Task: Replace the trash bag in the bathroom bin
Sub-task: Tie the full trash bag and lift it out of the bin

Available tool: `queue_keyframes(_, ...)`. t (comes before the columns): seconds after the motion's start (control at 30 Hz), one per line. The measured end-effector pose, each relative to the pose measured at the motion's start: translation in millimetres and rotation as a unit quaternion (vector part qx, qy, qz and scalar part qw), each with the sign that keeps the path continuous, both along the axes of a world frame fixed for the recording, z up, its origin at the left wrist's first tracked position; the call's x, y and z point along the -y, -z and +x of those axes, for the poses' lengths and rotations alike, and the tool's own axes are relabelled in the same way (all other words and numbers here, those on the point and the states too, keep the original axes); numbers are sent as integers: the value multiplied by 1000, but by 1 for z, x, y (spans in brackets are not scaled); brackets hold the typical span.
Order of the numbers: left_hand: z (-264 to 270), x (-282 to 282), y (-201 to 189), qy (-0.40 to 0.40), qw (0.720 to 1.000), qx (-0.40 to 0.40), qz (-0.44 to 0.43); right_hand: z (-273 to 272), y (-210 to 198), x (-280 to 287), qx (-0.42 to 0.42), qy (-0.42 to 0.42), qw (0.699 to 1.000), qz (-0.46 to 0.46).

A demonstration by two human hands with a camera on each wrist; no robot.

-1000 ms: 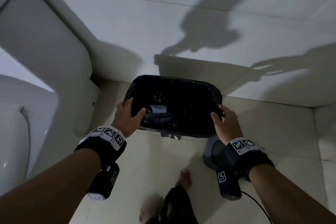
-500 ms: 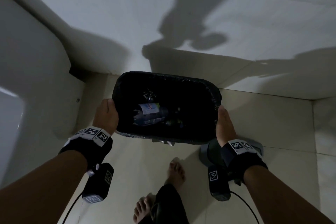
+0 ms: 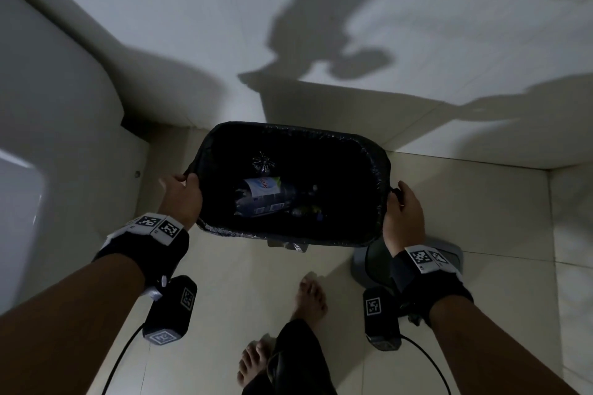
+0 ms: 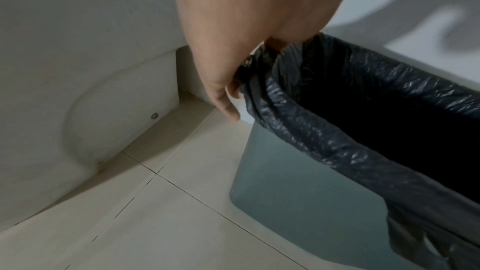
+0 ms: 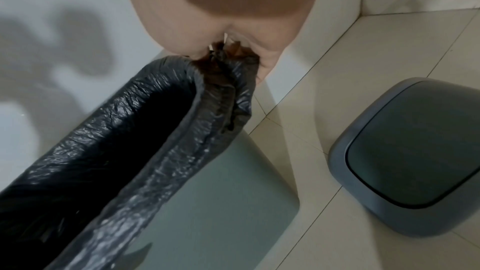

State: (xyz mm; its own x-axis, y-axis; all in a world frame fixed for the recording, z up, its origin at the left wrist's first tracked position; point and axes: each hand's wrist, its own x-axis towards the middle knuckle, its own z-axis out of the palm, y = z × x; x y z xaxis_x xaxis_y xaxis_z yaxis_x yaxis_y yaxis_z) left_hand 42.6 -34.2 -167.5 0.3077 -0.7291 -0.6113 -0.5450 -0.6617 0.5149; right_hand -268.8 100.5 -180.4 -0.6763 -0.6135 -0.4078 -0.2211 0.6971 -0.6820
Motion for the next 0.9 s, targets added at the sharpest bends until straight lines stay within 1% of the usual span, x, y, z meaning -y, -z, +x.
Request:
queue_keyframes(0.1, 7, 2, 1, 11, 1000, -7, 3, 2, -8, -7, -34, -8, 999, -14)
queue_keyframes(0.2, 10, -2, -5, 41, 999, -5, 9, 7, -21, -10, -55, -22, 998, -14)
queue_keyframes(0.3, 9, -6, -12, 74, 997, 1, 6, 11, -30, -10, -41, -35, 998, -20)
queue_keyframes(0.4, 10, -8, -16, 103, 995, 15, 4, 13, -30, -14, -37, -42, 998, -2)
queue_keyframes(0.5, 10, -11, -19, 122, 992, 39, 2, 13, -30, -17, -6, -40, 999, 12)
queue_keyframes(0.67, 11, -16, -20, 125, 991, 39, -10, 15, -34, -16, -2, -31, 999, 24)
queue_keyframes(0.77, 11, -23, -21, 127, 991, 41, -20, 14, -32, -12, 18, -2, 999, 29)
queue_keyframes(0.9, 10, -30, -26, 145, 988, 48, 0, 19, -27, -10, 38, 13, 999, 36)
